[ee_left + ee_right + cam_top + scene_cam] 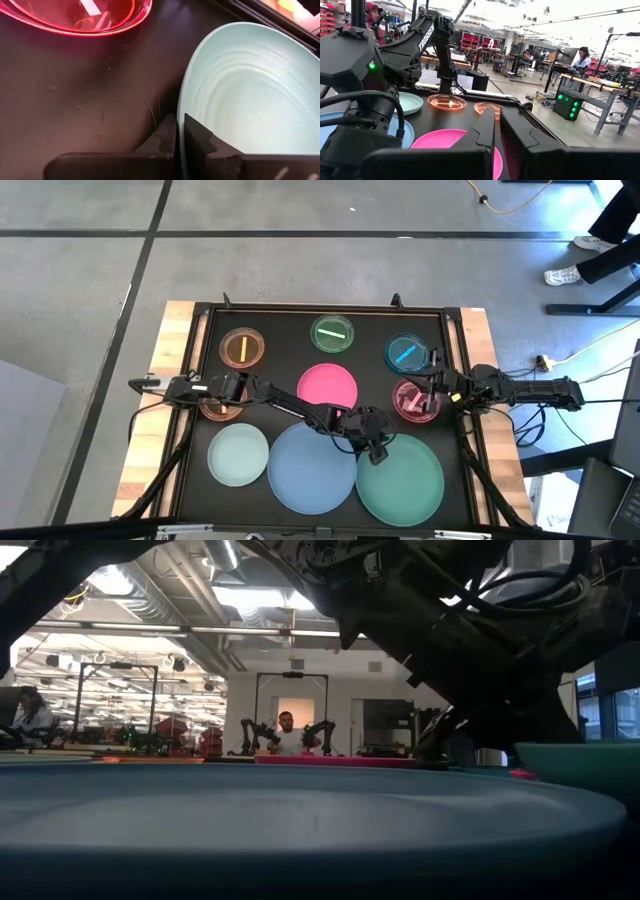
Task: Stack plastic plates
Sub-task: Stack the dark green plate on the dark blue plate
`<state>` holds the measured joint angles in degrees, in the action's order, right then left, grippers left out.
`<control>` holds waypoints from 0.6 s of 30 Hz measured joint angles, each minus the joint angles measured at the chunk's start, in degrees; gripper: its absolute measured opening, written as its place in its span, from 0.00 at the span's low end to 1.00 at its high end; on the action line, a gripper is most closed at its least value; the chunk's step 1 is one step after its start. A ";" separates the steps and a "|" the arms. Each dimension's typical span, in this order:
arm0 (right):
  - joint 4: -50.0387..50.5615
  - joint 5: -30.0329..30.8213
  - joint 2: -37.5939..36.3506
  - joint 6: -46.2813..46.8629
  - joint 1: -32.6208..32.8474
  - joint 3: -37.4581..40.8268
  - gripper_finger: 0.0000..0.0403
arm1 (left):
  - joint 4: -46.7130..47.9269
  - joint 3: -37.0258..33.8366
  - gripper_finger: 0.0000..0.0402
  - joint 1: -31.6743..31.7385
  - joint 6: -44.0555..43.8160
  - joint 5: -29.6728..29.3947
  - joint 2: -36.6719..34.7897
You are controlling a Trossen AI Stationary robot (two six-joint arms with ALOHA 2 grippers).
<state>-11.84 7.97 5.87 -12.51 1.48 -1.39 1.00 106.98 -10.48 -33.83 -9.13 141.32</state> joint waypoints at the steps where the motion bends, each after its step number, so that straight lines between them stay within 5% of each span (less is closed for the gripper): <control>1: 0.01 0.00 0.00 0.00 0.00 0.00 0.06 | -0.39 0.00 0.02 0.00 0.04 -0.27 0.00; 11: -2.79 -0.94 0.00 8.56 0.00 -2.72 0.06 | -1.98 -0.04 0.02 -0.80 5.91 1.47 -2.43; 18: -5.87 -12.22 -0.17 18.87 0.00 -5.07 0.06 | 8.10 0.02 0.02 -3.09 12.46 2.10 -8.26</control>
<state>-17.72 -4.25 5.70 6.35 1.48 -6.46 9.10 107.00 -13.57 -21.36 -7.03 133.06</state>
